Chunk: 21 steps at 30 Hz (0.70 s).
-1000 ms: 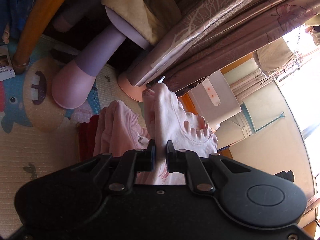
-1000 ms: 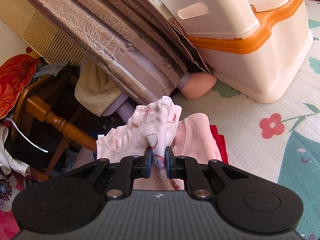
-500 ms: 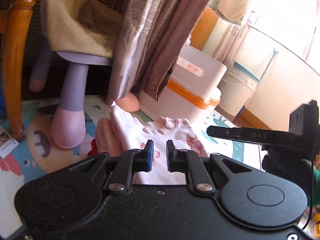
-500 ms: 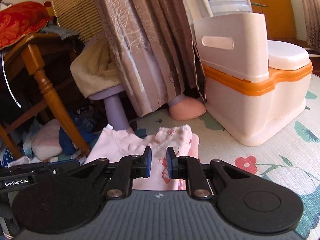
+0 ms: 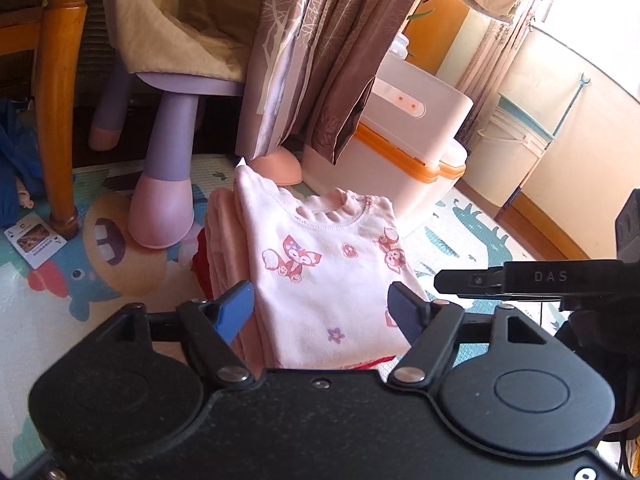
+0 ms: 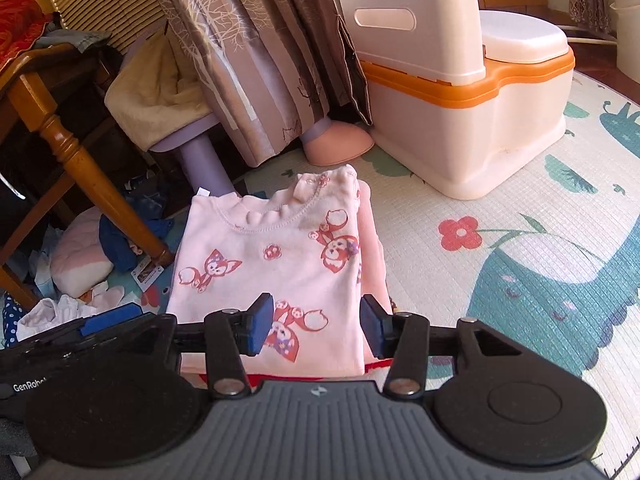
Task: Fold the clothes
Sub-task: 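Lower the shirt onto the pile and open the right gripper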
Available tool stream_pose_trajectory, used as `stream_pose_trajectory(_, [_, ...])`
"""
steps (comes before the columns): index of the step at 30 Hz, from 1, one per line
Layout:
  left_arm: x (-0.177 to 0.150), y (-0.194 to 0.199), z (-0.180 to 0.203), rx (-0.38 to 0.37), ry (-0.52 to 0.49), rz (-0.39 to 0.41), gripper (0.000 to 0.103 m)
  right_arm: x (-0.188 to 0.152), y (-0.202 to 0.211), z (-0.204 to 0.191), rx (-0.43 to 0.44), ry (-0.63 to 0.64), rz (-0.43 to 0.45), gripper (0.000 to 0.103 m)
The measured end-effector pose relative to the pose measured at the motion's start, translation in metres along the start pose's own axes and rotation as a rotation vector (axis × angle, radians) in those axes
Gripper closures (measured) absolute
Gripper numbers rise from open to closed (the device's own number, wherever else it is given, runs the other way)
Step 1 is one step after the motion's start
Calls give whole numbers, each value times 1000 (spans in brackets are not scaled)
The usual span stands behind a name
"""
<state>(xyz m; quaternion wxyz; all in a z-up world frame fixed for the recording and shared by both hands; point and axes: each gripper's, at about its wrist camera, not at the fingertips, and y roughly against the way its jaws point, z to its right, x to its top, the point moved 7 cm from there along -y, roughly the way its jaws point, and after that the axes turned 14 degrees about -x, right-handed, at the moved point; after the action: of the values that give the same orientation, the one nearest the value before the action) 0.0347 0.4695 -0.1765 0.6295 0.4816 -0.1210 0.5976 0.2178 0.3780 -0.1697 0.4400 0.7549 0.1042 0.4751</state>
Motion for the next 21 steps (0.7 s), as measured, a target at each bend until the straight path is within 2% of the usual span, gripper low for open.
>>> stream_pose_trajectory(2, [1,6,10,22,9,-32,14,-7,15,-5,-6,11,-42,42])
stream_pose_trajectory(5, [5,16,27,67,-20,-75,12,-12,35,-10,-26,19,-76,26])
stream_pose_trajectory(7, [8,24,37,122,-57,-101,9,-15,48,-13,-40,25,-97,23])
stream_pose_trajectory(9, [11,33,47,180,-95,-127,1,-18,61,-16,-53,30,-119,17])
stream_pose_trajectory(12, [15,50,61,221,-132,-131,1,-17,82,-17,-61,47,-117,8])
stream_pose_trajectory(21, [39,92,108,247,-130,-132,0,1,149,-13,-115,112,-62,1])
